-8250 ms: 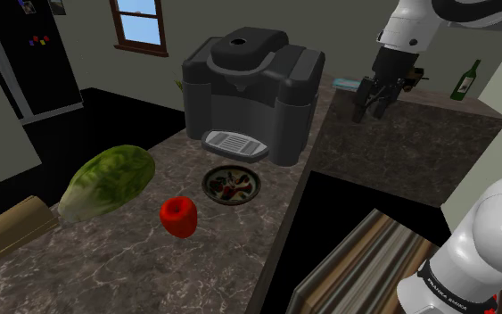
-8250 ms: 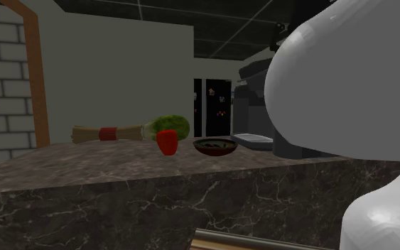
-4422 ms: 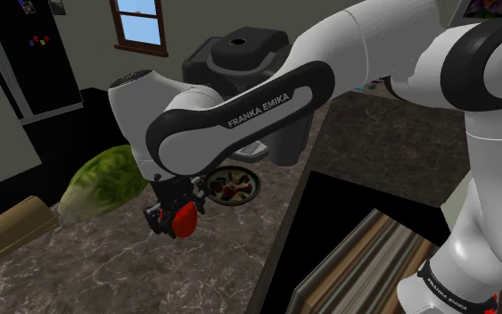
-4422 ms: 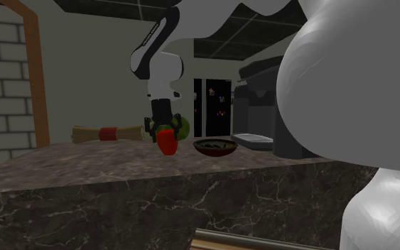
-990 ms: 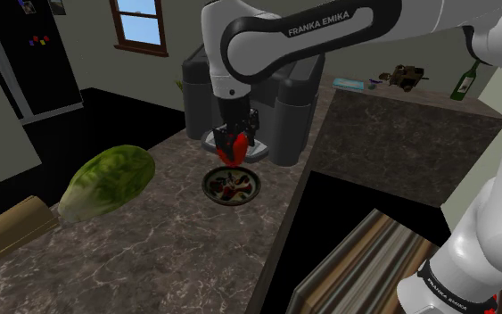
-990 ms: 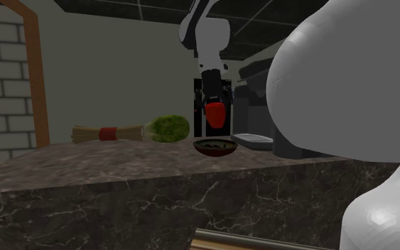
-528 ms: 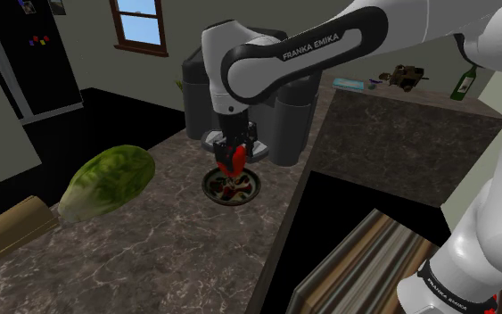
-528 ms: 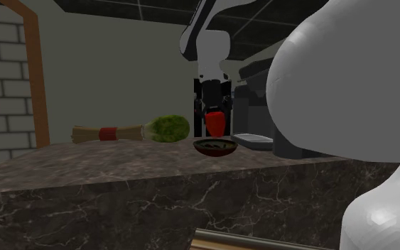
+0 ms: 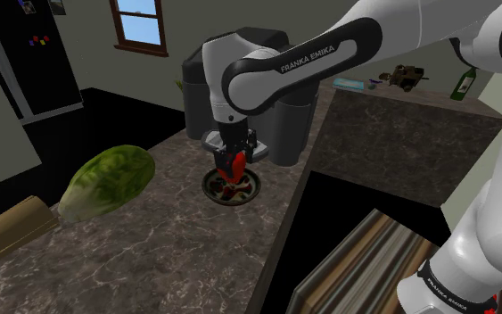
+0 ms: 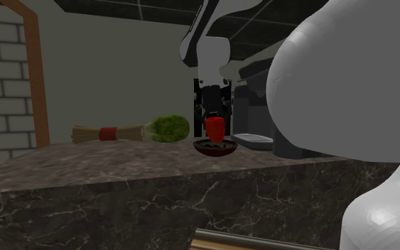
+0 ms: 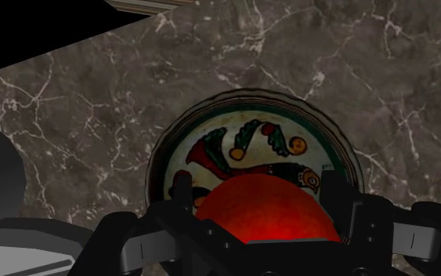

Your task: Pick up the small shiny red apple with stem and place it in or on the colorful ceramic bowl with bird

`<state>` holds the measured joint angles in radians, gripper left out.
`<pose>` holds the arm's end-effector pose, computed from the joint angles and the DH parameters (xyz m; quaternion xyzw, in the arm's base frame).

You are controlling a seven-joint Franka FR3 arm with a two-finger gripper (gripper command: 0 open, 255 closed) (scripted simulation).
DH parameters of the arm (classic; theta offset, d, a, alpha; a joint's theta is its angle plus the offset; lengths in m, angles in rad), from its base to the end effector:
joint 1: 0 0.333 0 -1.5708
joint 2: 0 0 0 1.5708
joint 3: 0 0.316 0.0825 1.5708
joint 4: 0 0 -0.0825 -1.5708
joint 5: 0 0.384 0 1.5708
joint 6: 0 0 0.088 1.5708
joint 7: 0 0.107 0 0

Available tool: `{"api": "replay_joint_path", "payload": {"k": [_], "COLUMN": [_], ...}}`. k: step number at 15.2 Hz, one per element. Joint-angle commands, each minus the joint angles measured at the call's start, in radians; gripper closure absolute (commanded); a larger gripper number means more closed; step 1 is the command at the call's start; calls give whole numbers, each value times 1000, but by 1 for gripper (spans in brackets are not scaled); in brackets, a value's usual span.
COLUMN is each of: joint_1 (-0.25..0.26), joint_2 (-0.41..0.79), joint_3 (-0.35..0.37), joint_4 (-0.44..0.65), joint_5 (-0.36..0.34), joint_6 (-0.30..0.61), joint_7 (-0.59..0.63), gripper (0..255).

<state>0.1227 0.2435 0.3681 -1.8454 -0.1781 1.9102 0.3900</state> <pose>0.5384 0.2610 0.3894 0.9925 0.0850 -0.0560 0.0679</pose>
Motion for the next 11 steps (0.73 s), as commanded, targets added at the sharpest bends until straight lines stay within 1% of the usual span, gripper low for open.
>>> {"api": "replay_joint_path", "payload": {"k": [1, 2, 3, 8, 11], "joint_1": [0, 0, 0, 0, 6], "joint_2": [0, 0, 0, 0, -12], "joint_3": [0, 0, 0, 0, 6], "joint_4": [0, 0, 0, 0, 87], "joint_5": [0, 0, 0, 0, 10], "joint_6": [0, 0, 0, 0, -97], "joint_7": [0, 0, 0, 0, -7], "gripper": [255, 255, 0, 0, 0]}}
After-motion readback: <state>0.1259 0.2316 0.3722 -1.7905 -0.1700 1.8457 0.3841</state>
